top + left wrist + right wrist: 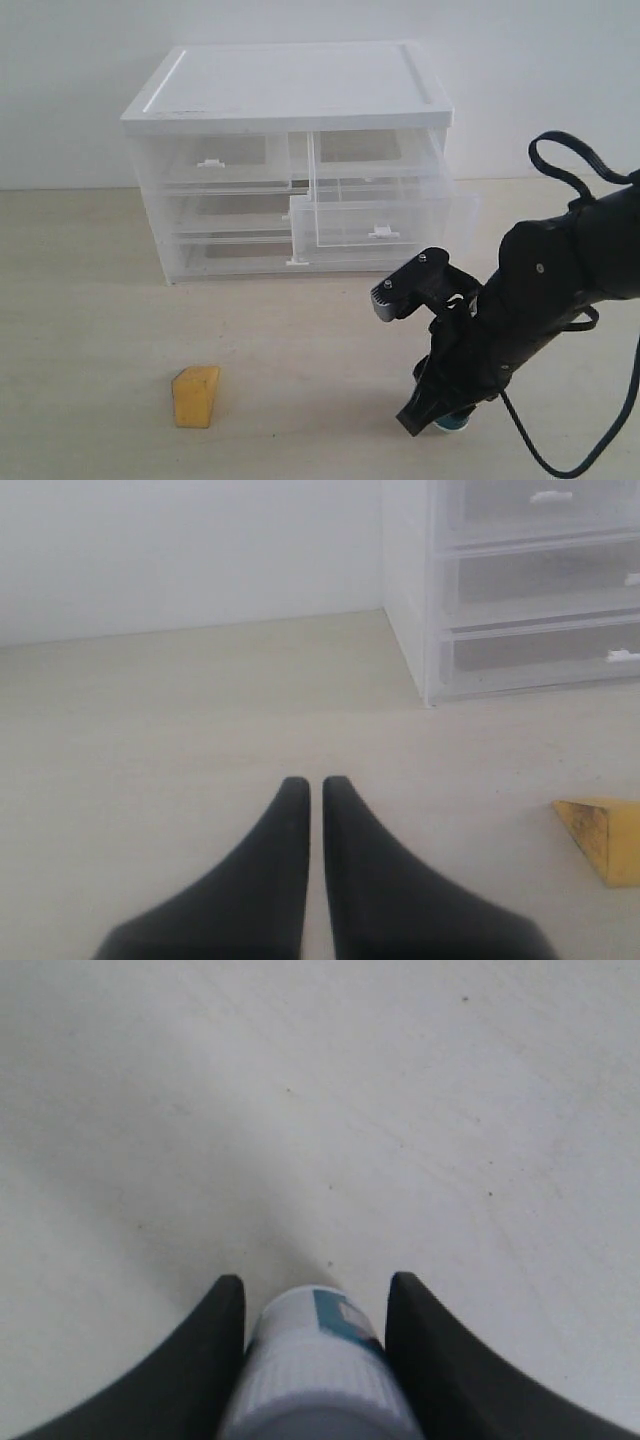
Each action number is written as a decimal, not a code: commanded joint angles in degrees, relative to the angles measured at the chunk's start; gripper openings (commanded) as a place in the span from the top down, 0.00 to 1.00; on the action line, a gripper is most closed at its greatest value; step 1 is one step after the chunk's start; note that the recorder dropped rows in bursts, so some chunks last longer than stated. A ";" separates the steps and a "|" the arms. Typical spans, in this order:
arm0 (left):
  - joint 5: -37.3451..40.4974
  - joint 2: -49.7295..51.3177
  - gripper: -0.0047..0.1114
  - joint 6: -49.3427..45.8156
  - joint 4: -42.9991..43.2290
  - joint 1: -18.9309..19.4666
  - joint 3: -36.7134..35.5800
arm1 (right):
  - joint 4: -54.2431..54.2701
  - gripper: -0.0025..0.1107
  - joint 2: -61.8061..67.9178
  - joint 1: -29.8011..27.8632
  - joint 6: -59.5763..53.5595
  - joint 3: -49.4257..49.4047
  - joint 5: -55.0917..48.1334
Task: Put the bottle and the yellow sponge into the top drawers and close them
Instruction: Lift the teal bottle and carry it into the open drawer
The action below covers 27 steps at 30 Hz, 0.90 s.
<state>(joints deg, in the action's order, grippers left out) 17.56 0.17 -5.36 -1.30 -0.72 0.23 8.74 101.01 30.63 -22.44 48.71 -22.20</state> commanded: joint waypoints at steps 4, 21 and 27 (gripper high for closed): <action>-0.57 -0.17 0.92 -0.19 -0.15 0.20 -0.23 | 1.36 0.98 -9.46 -0.37 -1.10 2.88 -6.87; -0.57 -0.17 0.92 -0.19 -0.15 0.20 -0.23 | 22.58 0.98 -22.31 -0.37 -34.47 9.71 -14.26; -0.57 -0.17 0.92 -0.19 -0.15 0.20 -0.23 | 30.46 0.98 -20.77 -4.55 -45.23 16.52 -20.01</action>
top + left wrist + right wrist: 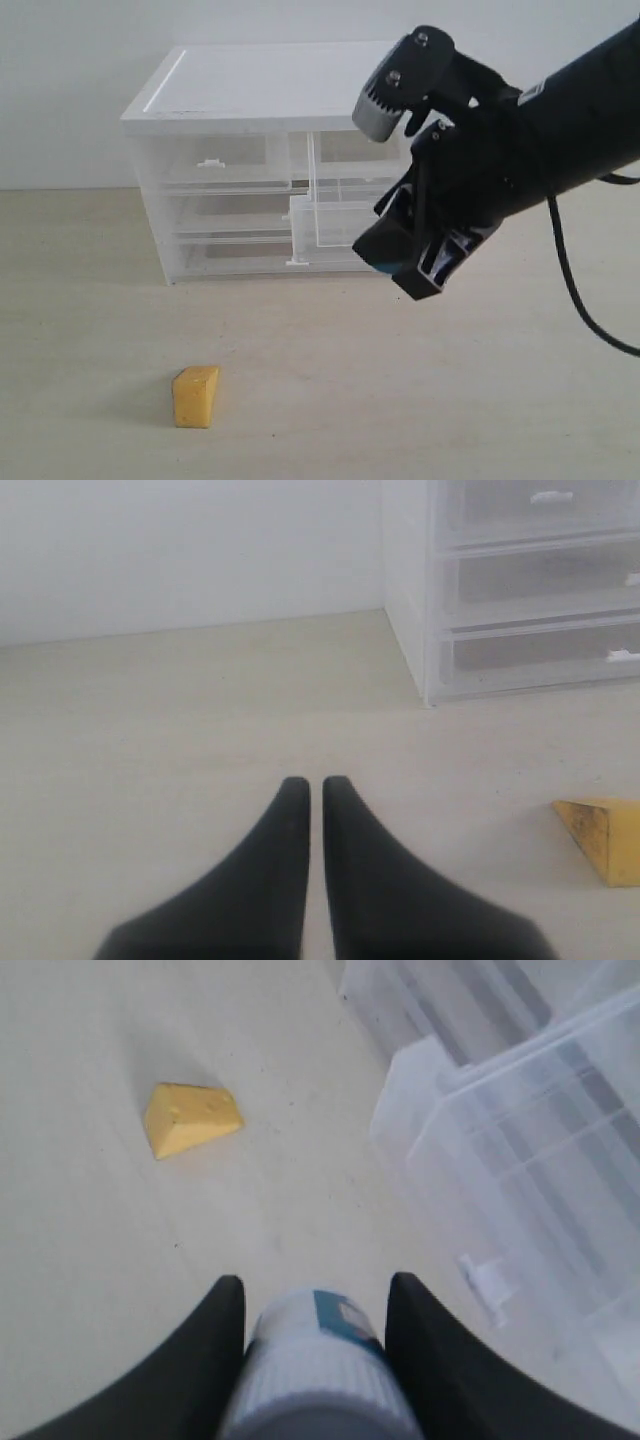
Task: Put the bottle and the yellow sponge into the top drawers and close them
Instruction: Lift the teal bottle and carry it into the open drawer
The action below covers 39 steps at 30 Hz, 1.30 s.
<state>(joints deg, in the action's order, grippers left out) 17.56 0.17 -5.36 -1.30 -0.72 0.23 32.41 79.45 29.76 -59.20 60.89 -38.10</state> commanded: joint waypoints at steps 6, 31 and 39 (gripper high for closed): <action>-0.57 -0.17 0.92 -0.19 -0.15 0.20 -0.23 | 24.58 0.98 4.75 -12.91 -25.52 8.76 -14.73; -0.57 -0.17 0.92 -0.19 -0.15 0.20 -0.23 | 51.61 0.78 33.38 -17.20 -53.83 21.73 -17.17; -0.57 -0.17 0.92 -0.19 -0.15 0.20 -0.23 | 51.61 0.43 33.38 -17.20 -52.26 21.73 -16.48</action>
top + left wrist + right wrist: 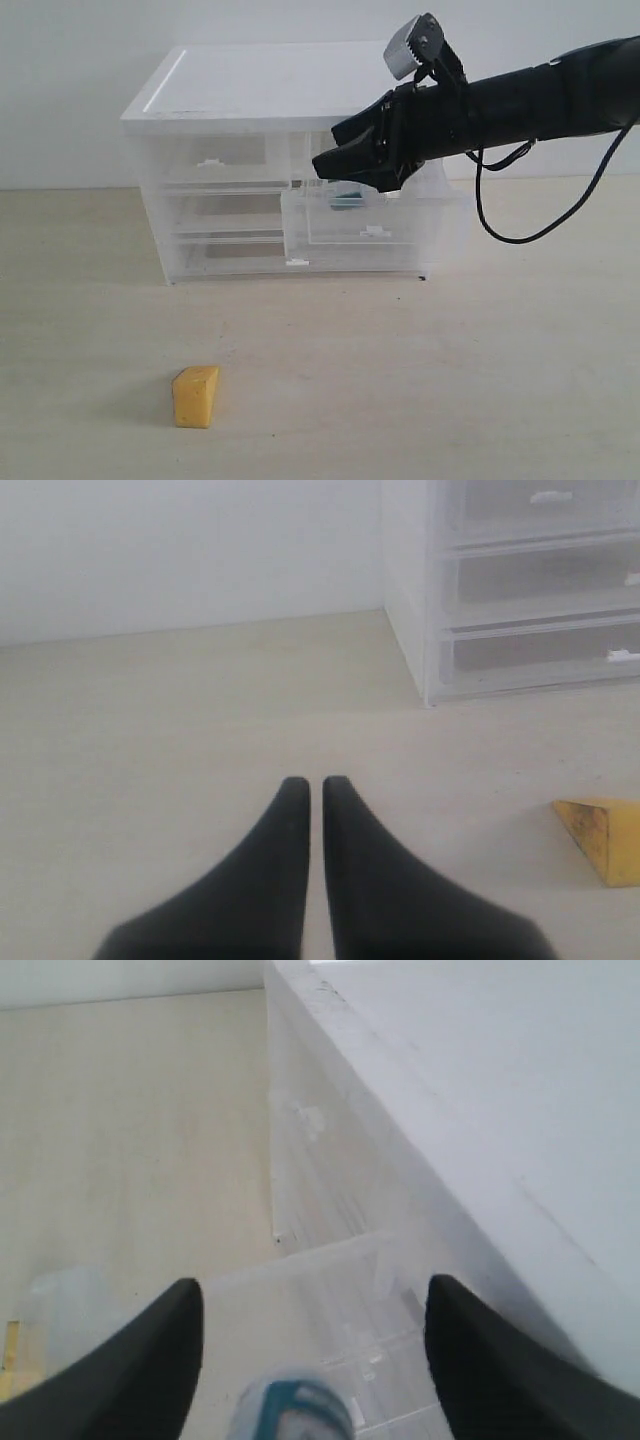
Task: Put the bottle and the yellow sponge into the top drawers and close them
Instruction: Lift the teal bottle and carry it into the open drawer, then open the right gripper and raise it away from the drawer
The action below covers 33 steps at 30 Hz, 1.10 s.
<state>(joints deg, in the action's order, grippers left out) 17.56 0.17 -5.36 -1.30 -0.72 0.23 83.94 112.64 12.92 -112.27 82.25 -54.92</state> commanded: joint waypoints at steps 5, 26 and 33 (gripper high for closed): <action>-0.57 -0.17 0.92 -0.19 -0.15 0.20 -0.23 | 0.08 0.43 -0.67 -0.36 1.04 0.37 1.85; -0.57 -0.17 0.92 -0.19 -0.15 0.20 -0.23 | -38.90 0.98 -19.29 -0.23 47.37 -1.46 5.52; -0.57 -0.17 0.92 -0.19 -0.15 0.20 -0.23 | -38.90 0.98 -27.52 -0.23 50.62 -11.47 13.84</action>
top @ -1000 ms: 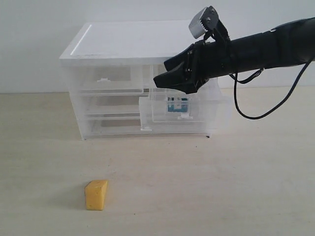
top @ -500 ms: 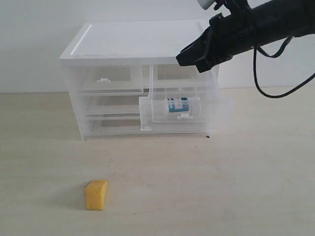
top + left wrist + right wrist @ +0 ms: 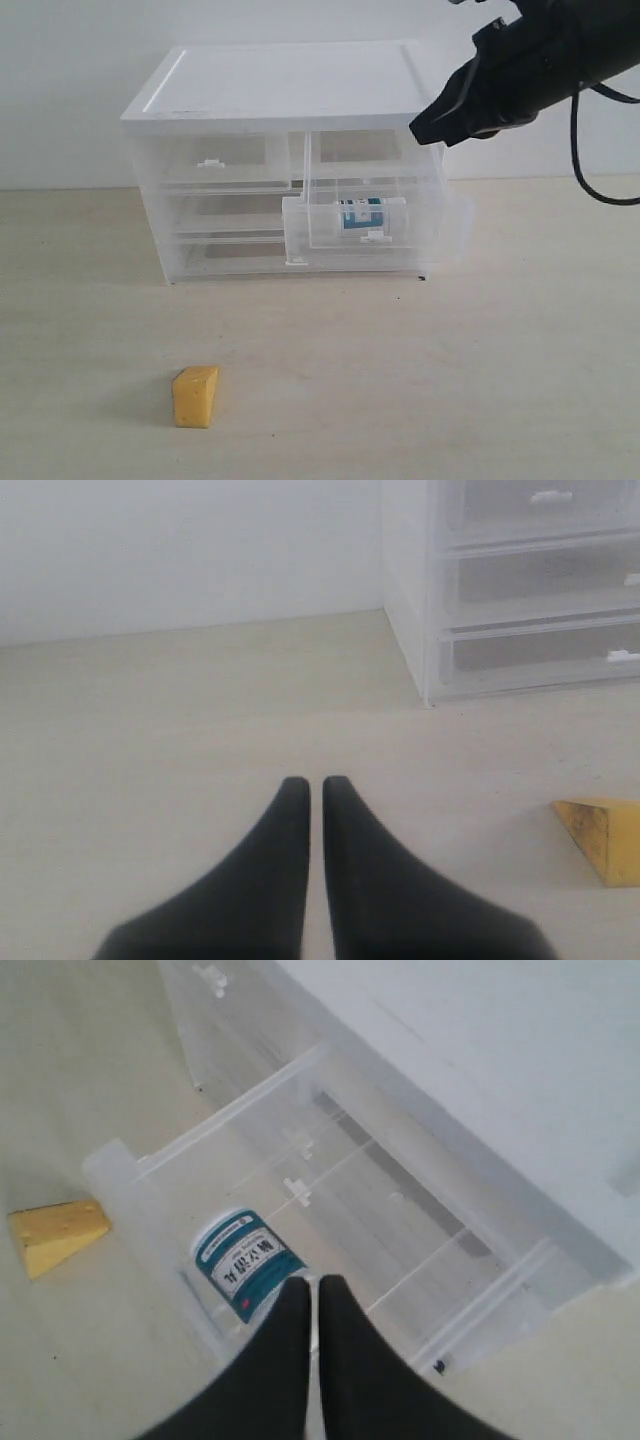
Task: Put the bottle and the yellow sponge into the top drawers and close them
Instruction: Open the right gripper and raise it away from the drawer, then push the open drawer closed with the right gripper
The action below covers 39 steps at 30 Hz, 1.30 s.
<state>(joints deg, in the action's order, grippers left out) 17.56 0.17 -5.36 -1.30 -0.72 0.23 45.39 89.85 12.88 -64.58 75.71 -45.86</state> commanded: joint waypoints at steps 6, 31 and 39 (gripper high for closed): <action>-0.57 -0.17 0.92 -0.19 -0.15 0.20 -0.23 | -7.37 0.98 -11.17 5.13 14.55 -11.47 11.07; -0.57 -0.17 0.92 -0.19 -0.15 0.20 -0.23 | -29.27 0.98 -23.93 24.32 48.76 -38.16 40.05; -0.57 -0.17 0.92 -0.19 -0.15 0.20 -0.23 | -29.26 0.98 -17.72 24.32 49.44 -39.20 45.86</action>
<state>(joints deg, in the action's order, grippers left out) 17.56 0.17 -5.36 -1.30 -0.72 0.23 16.44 69.47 37.07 -15.38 36.86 -3.00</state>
